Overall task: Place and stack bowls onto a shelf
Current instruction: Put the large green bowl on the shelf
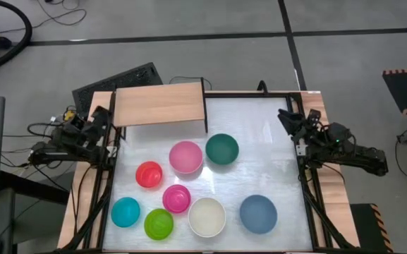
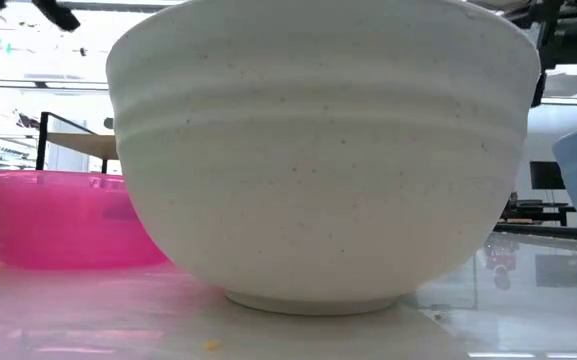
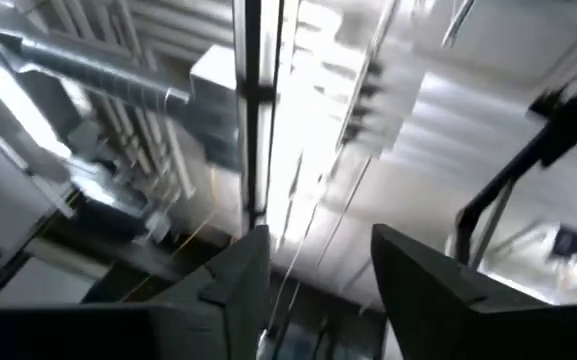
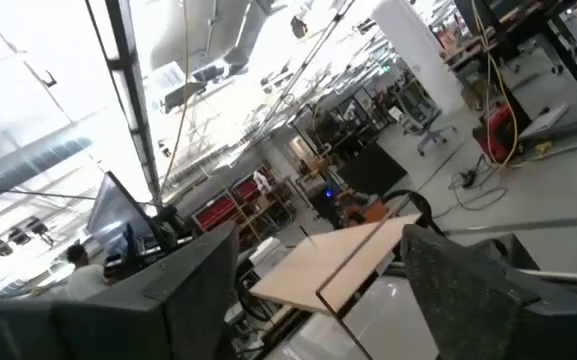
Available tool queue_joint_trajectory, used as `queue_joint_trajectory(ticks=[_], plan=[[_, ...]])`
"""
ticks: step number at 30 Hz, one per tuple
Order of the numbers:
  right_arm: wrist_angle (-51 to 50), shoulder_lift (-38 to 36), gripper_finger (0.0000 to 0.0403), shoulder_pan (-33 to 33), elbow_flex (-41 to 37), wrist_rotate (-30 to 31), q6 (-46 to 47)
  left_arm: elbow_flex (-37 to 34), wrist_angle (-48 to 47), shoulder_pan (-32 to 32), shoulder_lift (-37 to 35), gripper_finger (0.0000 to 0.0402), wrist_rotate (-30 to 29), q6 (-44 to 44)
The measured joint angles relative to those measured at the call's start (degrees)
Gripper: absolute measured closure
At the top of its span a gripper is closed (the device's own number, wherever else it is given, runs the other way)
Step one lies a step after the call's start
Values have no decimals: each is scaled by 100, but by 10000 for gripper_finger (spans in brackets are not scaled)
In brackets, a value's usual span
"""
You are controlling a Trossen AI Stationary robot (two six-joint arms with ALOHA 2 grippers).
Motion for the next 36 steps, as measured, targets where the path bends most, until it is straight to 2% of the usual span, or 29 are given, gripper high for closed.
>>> queue_joint_trajectory(ticks=[3,9,13,18,22,26,29,33,36], plan=[[17,12,76,1,155,41,-129,750,-1021,0,516,220,11,9],[19,275,72,2,751,73,-736,2552,-2999,0,2090,216,-154,-55],[-206,753,72,2,1487,39,-1272,3994,-5081,0,3015,216,-329,-439],[-1863,1816,72,1,2847,38,-1397,5821,-7910,0,4056,216,-193,-1047],[-3385,2968,72,2,3967,113,-1027,6964,-9496,0,4726,216,-47,-1353],[-4701,4102,72,1,4922,117,-677,7807,-10449,0,5196,216,-44,-1587],[-5368,4942,72,-8,5410,123,-599,8241,-10765,0,5396,216,-59,-1624],[-5880,5907,72,-154,5660,105,-420,8535,-10900,0,5474,216,-291,-1656],[-6095,6491,72,-351,5686,-268,-100,8628,-11019,0,5436,216,-576,-1786]])
